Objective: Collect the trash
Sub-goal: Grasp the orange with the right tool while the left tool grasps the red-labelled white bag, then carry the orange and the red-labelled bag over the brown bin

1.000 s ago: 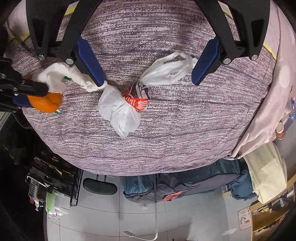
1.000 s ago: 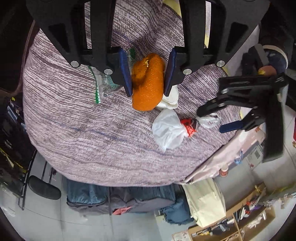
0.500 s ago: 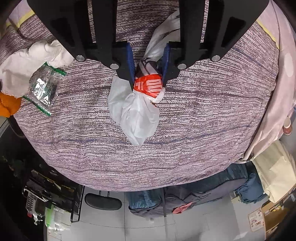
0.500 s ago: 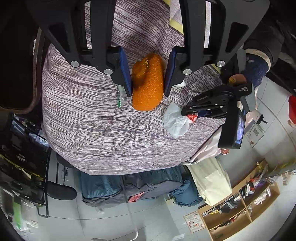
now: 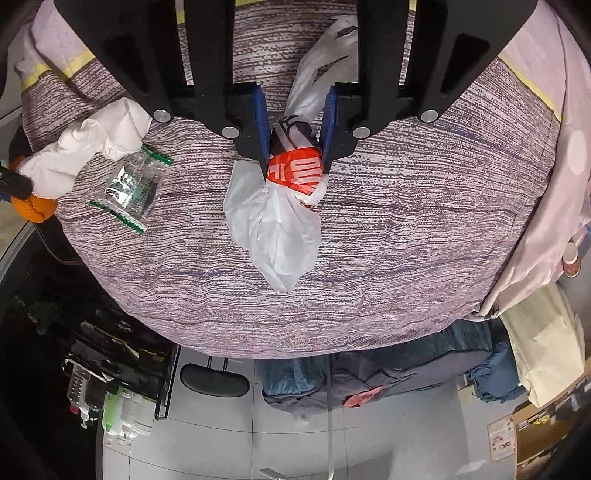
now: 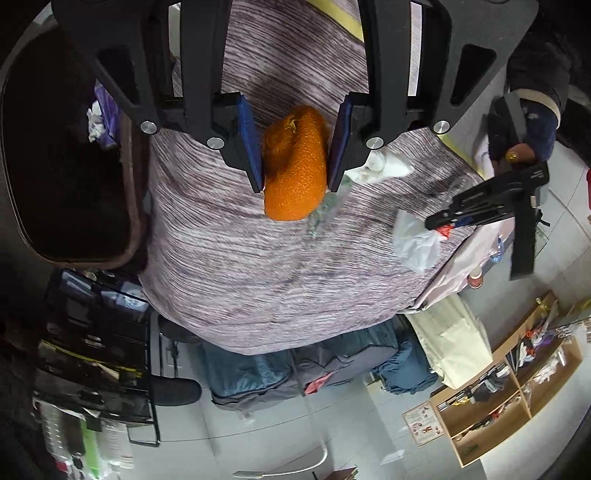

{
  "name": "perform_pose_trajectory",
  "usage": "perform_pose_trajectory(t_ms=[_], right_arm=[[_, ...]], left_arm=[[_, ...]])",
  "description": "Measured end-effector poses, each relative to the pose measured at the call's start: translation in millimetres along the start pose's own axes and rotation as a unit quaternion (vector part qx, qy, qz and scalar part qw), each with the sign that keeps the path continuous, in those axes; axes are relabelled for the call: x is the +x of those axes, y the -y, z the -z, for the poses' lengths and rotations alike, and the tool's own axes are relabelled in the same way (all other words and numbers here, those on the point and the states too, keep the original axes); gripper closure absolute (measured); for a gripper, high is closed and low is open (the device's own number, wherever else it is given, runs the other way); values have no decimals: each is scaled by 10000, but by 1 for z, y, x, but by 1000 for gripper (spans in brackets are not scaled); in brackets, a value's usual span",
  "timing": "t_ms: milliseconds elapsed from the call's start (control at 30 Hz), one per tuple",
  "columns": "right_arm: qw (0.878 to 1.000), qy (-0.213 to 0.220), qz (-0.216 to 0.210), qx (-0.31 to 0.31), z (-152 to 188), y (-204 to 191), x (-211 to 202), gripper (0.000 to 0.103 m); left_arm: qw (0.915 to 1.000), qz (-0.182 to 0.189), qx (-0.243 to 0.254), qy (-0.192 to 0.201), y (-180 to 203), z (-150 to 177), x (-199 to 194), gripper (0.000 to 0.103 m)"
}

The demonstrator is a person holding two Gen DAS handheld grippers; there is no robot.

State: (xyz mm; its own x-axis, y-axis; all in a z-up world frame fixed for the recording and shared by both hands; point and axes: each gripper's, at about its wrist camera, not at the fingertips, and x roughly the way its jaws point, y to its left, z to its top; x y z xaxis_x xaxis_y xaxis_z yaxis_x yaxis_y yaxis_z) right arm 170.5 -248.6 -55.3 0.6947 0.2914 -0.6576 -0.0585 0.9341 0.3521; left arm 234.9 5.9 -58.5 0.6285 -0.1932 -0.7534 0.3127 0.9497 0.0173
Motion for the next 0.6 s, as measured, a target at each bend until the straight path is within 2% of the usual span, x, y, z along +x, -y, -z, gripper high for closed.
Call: perform_pose_trajectory(t_ms=[200,267,333,467,500,533,600], right_arm=[[9999,-8,-74,124,10,11,-2,63],[9996,30,-157,232,11,14,-4,53],[9991,90,-205,351,11,19,-7,51],[9993,-8,-216,295,14,19,-6,51],[9995,-28,-193,243,15,17,-4,53],[9996,-20,-185,229,17,16,-3,65],[9992,32,-205,334,18,16,-5,66]], left_arm=[[9998,135,-23,112,11,4,-12,80],[9997,167,-49,141,14,5,-16,80],[9996,194,-68,177,16,6,-21,80],[9995,238,-50,223,24,8,-28,80],[9994,240,-41,236,26,8,-29,80],[9994,247,-38,246,28,8,-30,80],[9992,273,-30,275,32,8,-34,80]])
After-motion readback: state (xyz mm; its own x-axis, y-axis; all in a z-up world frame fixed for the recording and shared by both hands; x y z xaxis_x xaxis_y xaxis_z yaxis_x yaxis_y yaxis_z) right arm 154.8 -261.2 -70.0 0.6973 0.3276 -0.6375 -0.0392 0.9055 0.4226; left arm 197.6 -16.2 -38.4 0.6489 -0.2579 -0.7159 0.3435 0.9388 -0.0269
